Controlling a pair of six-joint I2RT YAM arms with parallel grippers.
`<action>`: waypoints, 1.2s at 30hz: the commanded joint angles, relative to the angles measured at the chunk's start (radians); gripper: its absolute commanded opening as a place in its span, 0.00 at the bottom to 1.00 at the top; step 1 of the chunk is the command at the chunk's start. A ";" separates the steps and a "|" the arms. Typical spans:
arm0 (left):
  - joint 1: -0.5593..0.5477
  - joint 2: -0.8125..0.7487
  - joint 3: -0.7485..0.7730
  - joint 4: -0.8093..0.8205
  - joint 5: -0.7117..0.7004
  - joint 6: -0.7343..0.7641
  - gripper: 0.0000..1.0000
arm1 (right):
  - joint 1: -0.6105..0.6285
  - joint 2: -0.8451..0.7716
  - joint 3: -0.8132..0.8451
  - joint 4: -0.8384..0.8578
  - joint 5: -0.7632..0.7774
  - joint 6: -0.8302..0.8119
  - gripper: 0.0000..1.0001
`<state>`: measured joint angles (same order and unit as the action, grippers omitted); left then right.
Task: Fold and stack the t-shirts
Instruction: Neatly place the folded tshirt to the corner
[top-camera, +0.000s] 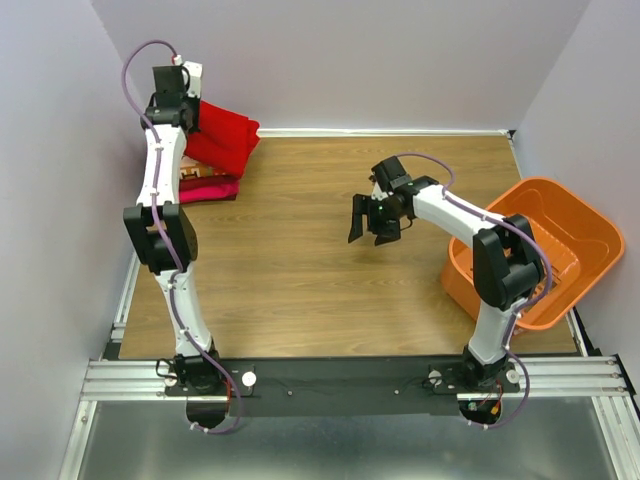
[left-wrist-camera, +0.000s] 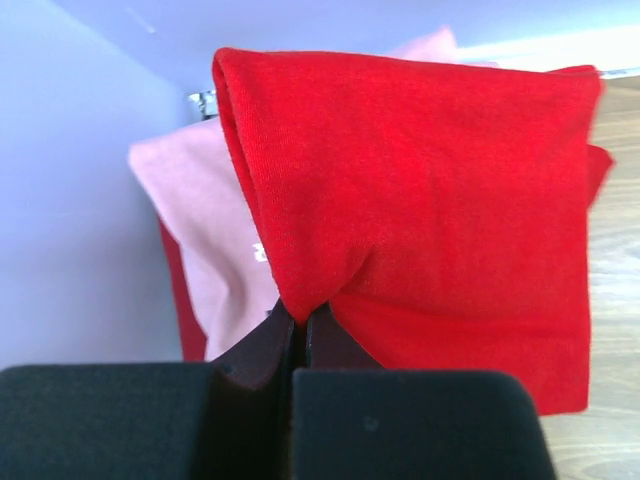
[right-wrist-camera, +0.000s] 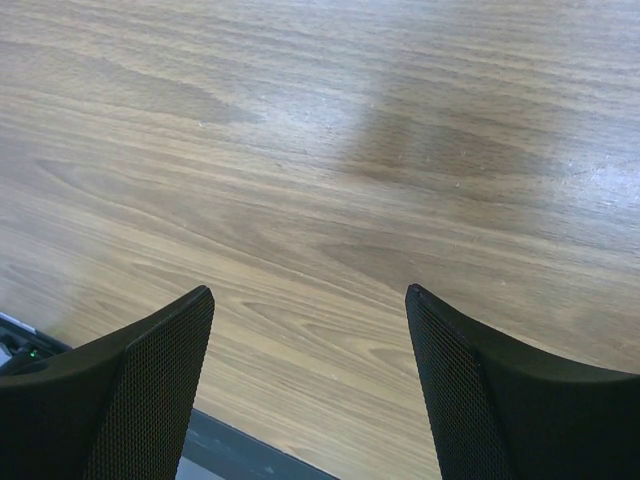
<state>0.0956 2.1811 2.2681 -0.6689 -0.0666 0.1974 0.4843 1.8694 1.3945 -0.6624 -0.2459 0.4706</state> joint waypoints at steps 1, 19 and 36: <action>0.045 -0.047 0.027 0.061 0.028 -0.009 0.00 | -0.003 -0.041 -0.026 -0.016 -0.016 0.008 0.84; 0.124 0.014 0.014 0.091 0.045 -0.082 0.09 | -0.003 -0.058 -0.040 -0.014 -0.015 0.013 0.85; 0.093 -0.325 -0.260 0.280 0.030 -0.229 0.98 | -0.001 -0.116 0.038 -0.005 0.075 -0.007 0.86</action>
<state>0.2058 2.0247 2.0960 -0.5194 -0.0528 0.0303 0.4843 1.7962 1.4002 -0.6670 -0.2256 0.4774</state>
